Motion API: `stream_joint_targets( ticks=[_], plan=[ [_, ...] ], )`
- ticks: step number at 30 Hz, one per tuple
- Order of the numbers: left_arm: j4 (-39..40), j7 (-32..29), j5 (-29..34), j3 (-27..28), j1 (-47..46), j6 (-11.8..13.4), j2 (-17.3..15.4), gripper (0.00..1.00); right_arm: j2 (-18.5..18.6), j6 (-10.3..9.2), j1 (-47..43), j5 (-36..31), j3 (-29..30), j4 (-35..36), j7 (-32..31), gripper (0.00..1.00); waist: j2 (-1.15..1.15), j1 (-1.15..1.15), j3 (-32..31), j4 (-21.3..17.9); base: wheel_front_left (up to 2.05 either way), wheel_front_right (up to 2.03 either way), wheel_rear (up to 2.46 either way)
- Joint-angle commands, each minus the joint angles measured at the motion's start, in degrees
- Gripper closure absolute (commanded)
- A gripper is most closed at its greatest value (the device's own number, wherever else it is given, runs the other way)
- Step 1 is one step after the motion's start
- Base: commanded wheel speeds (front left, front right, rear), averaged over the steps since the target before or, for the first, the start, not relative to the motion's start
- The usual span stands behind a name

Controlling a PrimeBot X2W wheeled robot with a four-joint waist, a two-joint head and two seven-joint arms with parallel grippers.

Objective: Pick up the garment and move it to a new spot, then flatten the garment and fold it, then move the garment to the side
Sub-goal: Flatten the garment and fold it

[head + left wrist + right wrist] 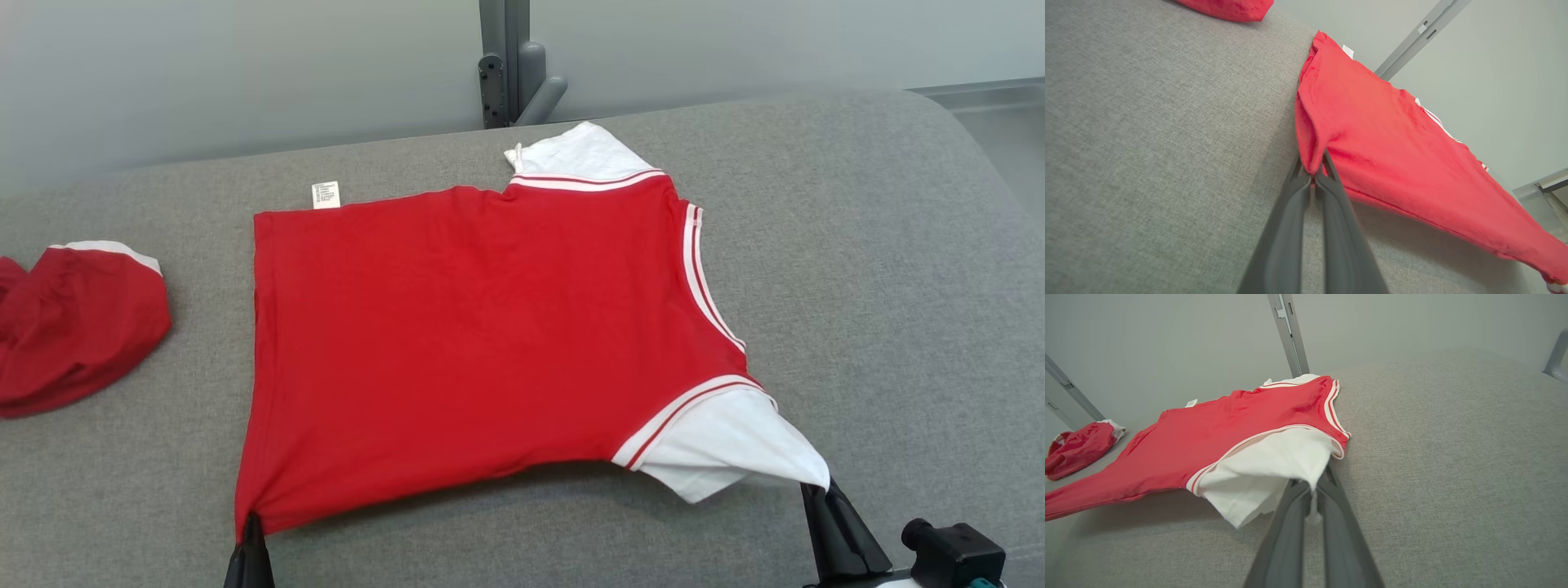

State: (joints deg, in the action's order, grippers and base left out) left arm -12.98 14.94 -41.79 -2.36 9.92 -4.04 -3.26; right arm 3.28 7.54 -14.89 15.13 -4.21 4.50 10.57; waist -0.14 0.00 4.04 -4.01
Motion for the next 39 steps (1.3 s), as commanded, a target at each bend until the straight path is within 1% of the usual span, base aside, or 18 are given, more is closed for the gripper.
stream_joint_targets(
  ticks=[1,12,19,29,32,39],
  plan=[
    [0.15,-0.09,0.01,-0.15,0.48,0.27,-0.12,1.00,-0.06,-0.10,0.13,0.66,-0.10,-0.36,-0.13,1.00,0.14,0.00,-0.10,0.03,0.00,0.00,0.00],
    [-2.46,0.06,-0.45,-1.49,-4.18,-0.45,0.01,1.00,-0.32,-0.10,4.17,2.04,-0.60,-6.88,1.64,1.00,0.14,0.00,-0.21,0.74,0.00,0.00,0.00],
    [-5.63,0.17,-0.97,-2.00,-9.28,-0.91,0.10,1.00,-0.37,-0.10,8.88,3.56,-0.04,-11.27,2.91,1.00,0.14,0.00,0.46,1.41,0.00,0.00,0.00],
    [-12.11,0.22,-1.52,-1.78,-20.07,-0.24,0.22,1.00,-0.36,-0.10,18.78,5.21,0.47,-17.40,4.30,1.00,0.14,0.00,3.26,1.83,0.00,0.00,0.00],
    [-15.33,0.21,-2.23,-1.41,-23.86,-0.13,0.24,1.00,-0.36,-0.10,22.84,5.29,0.23,-20.24,4.56,1.00,0.14,0.00,4.51,1.68,0.00,0.00,0.00],
    [-22.47,0.25,-0.93,-0.88,-32.06,0.23,0.26,1.00,-0.35,-0.11,33.22,4.94,-0.16,-27.83,4.65,1.00,0.14,0.00,8.66,1.34,0.00,0.00,0.00]
  ],
)
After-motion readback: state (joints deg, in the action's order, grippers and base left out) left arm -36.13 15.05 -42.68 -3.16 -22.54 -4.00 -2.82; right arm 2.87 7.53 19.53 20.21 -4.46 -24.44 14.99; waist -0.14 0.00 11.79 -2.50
